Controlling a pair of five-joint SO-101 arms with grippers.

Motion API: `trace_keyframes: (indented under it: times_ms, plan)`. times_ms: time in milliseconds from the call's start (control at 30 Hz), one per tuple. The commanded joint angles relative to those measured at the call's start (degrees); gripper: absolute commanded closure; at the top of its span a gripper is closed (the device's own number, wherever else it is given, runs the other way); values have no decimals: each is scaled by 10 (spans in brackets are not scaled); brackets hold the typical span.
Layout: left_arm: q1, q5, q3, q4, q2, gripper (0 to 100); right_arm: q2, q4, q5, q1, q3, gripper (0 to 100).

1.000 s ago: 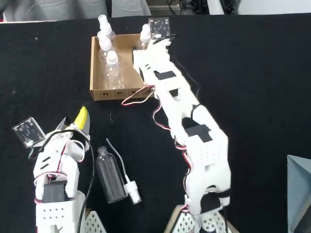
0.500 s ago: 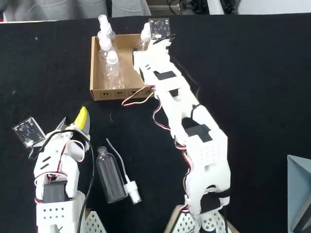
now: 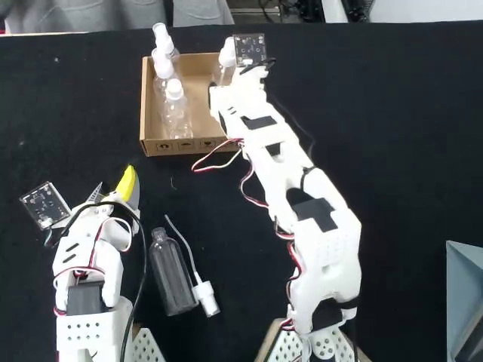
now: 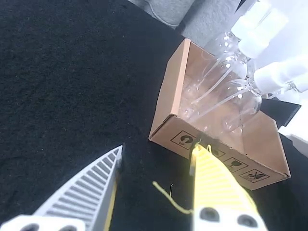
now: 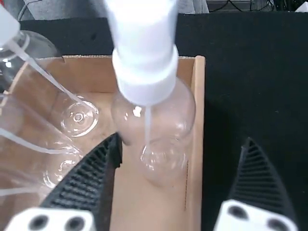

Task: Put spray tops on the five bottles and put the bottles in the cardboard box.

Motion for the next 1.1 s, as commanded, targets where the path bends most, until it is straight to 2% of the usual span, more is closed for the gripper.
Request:
trace_keyframes:
  times_ms: [0,400,1067]
  plan:
    - [-7,-4,13,-11,-6,791,-67,6,-4,1,6,680]
    - [-7,-4,13,-12,-6,791,-116,6,-4,0,58,681]
    - [-7,-4,13,-15,-6,791,-311,6,-4,0,204,684]
